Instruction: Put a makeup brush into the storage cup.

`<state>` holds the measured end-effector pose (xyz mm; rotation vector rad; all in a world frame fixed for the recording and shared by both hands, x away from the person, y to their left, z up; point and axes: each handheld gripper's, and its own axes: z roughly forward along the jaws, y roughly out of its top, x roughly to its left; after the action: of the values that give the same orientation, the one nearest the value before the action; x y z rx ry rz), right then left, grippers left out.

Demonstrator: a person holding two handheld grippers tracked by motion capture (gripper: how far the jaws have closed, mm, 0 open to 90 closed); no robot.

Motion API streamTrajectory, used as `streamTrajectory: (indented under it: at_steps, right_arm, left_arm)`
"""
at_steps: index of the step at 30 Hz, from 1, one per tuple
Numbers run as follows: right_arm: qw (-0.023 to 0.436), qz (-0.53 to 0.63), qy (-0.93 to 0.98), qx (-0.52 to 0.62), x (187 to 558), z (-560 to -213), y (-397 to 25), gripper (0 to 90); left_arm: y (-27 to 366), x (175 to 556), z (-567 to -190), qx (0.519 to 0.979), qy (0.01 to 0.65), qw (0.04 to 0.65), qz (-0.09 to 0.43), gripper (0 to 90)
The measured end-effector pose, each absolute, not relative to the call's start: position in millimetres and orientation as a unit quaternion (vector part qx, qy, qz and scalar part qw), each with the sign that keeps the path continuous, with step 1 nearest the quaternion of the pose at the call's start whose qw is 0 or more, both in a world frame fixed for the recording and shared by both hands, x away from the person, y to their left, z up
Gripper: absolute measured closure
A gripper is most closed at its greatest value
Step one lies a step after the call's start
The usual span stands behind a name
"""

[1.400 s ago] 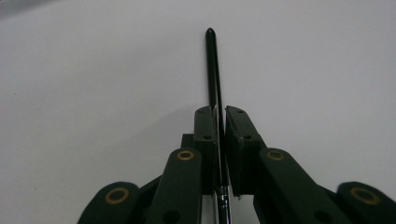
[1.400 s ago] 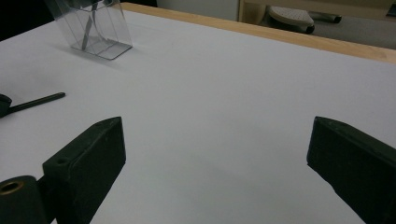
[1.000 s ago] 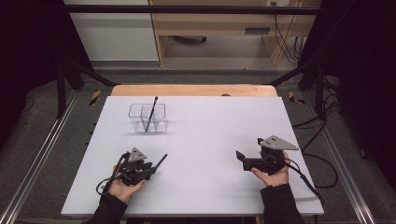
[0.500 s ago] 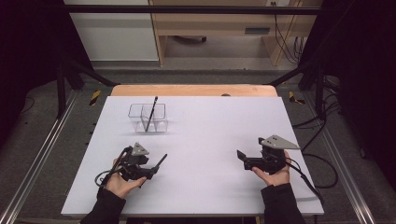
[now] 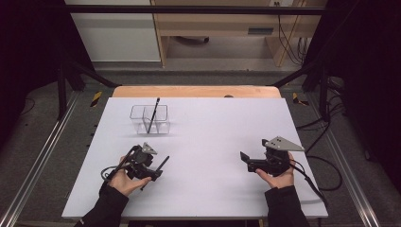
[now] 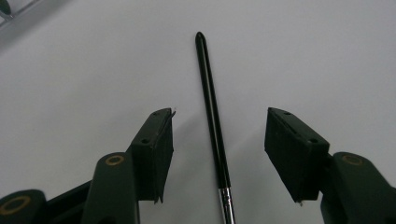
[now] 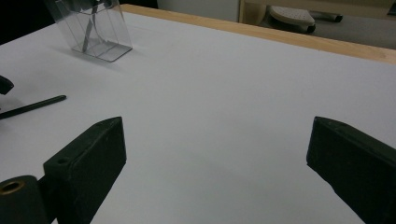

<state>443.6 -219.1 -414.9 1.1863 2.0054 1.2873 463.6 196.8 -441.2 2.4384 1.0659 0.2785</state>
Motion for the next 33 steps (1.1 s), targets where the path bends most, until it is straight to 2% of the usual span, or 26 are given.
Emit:
streamTrajectory:
  at_steps: [6, 13, 33]
  right_arm:
    - [0.237, 0.469, 0.732, 0.433, 443.8, -415.2, -218.8, 5.3]
    - [0.236, 0.469, 0.733, 0.433, 443.7, -415.1, -218.7, 5.3]
    - [0.234, 0.469, 0.733, 0.433, 443.9, -415.9, -217.5, 5.2]
  left_arm:
    - [196.1, 464.2, -444.0, 0.890, 0.390, 0.218, 0.091, 46.0]
    - [195.9, 463.9, -448.7, 0.892, 0.396, 0.204, 0.079, 57.7]
    - [199.3, 457.6, -451.4, 0.891, 0.401, 0.194, 0.085, 80.3]
